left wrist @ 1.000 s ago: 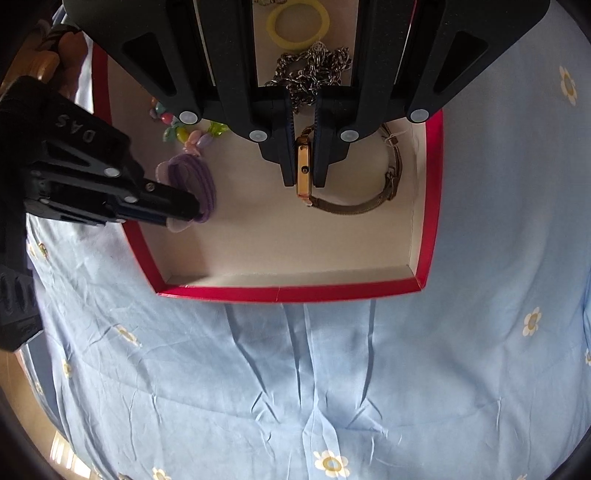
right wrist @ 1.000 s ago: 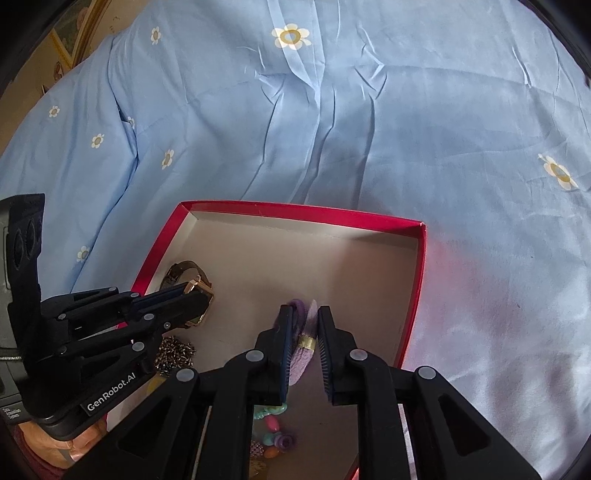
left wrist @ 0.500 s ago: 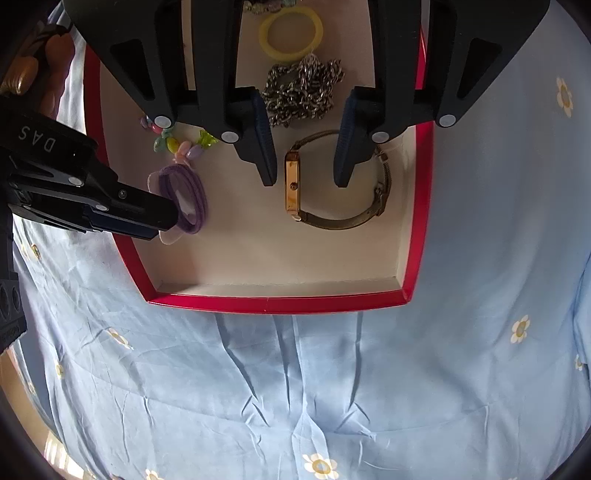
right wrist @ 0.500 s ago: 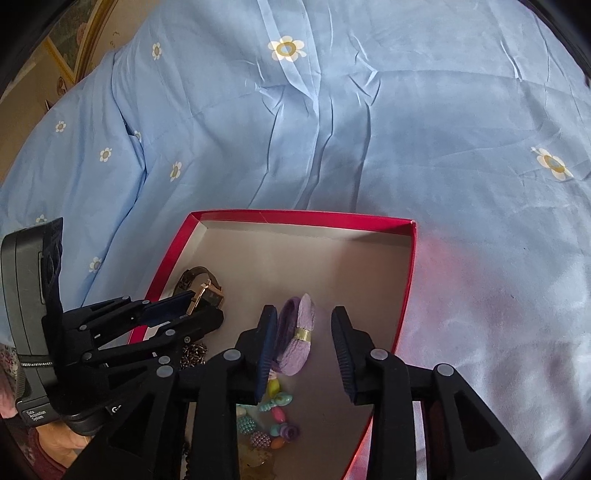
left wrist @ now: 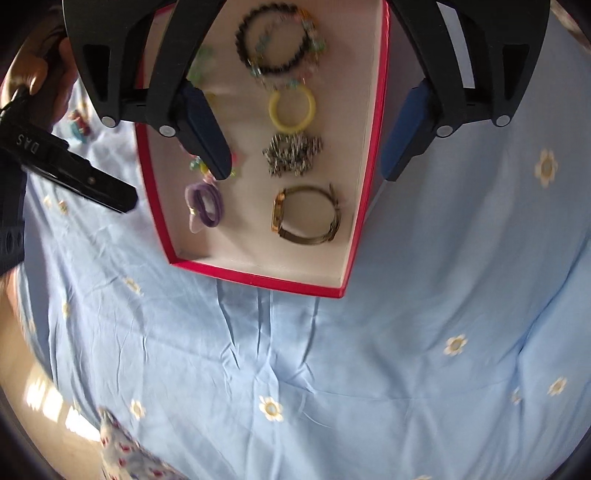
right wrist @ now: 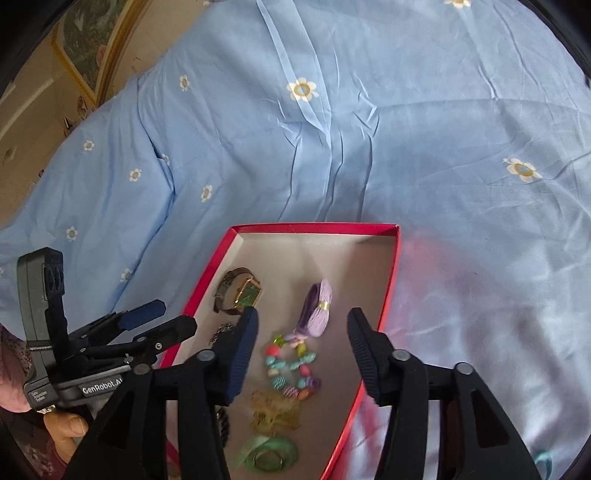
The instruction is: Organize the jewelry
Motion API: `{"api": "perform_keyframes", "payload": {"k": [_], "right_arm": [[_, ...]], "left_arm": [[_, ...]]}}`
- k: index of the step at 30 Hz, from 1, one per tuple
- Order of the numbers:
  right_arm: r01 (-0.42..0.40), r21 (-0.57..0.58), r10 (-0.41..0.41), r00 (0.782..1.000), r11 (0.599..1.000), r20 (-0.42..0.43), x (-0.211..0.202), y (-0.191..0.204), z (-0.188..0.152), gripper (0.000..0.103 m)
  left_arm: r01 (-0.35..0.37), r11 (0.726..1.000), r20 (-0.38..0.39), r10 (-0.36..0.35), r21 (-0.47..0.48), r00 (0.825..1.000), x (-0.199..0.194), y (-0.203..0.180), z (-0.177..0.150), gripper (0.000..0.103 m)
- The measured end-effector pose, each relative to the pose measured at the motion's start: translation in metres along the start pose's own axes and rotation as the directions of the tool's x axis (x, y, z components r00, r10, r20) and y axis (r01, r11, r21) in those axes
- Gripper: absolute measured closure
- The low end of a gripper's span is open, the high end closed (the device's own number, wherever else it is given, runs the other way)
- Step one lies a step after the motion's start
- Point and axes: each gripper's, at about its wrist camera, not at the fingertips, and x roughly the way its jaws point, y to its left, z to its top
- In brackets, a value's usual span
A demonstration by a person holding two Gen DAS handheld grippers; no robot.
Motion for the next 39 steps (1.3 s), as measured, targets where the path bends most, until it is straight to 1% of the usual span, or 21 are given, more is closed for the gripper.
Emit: {"api": "perform_keyframes", "payload": {"k": [1, 3, 5, 8, 9, 11, 16, 24, 30, 34, 39], "right_arm": [[-0.004, 0.004, 0.004, 1.0, 1.0, 0.014, -0.007, 0.001, -0.004, 0.041], [-0.006, 0.01, 0.006, 0.999, 1.0, 0.033, -0.019, 0.002, -0.009, 0.035], [-0.011, 0.017, 0.01, 0.999, 1.0, 0.044, -0.031, 0.001, -0.019, 0.034], [-0.027, 0.028, 0.025, 0.998, 0.999, 0.059, -0.047, 0.0, -0.035, 0.031], [-0.038, 0.031, 0.035, 0.997, 0.999, 0.068, -0.051, -0.001, -0.041, 0.029], [-0.06, 0.039, 0.056, 0.995, 0.997, 0.085, -0.061, -0.001, -0.057, 0.028], [-0.093, 0.069, 0.085, 0.991, 0.993, 0.101, -0.074, -0.003, -0.087, 0.027], [-0.083, 0.066, 0.077, 0.993, 0.994, 0.093, -0.085, 0.003, -0.116, 0.026], [-0.066, 0.043, 0.061, 0.994, 0.997, 0.091, -0.09, 0.01, -0.131, 0.025], [-0.056, 0.028, 0.053, 0.995, 0.998, 0.086, -0.091, 0.014, -0.137, 0.024], [-0.038, 0.015, 0.036, 0.996, 0.999, 0.085, -0.094, 0.019, -0.148, 0.024]], "left_arm": [[0.011, 1.0, 0.002, -0.011, -0.024, 1.0, -0.004, 0.002, -0.005, 0.016], [0.034, 0.997, -0.003, -0.034, -0.066, 0.999, -0.01, 0.004, -0.014, 0.015], [0.057, 0.993, -0.003, -0.058, -0.104, 0.998, -0.017, 0.006, -0.025, 0.014], [0.081, 0.988, 0.005, -0.081, -0.135, 0.997, -0.026, 0.006, -0.04, 0.013], [0.086, 0.986, 0.011, -0.085, -0.142, 0.996, -0.029, 0.007, -0.045, 0.012], [0.083, 0.983, 0.013, -0.082, -0.164, 0.997, -0.034, 0.008, -0.058, 0.009], [0.09, 0.974, -0.009, -0.094, -0.208, 0.996, -0.041, 0.017, -0.087, 0.009], [0.057, 0.974, -0.029, -0.065, -0.221, 0.997, -0.053, 0.027, -0.118, 0.009], [0.024, 0.979, -0.029, -0.031, -0.203, 0.999, -0.064, 0.03, -0.131, 0.009], [0.02, 0.979, -0.025, -0.026, -0.203, 0.999, -0.071, 0.031, -0.138, 0.009], [0.0, 0.982, -0.01, -0.002, -0.186, 1.0, -0.079, 0.029, -0.148, 0.009]]}}
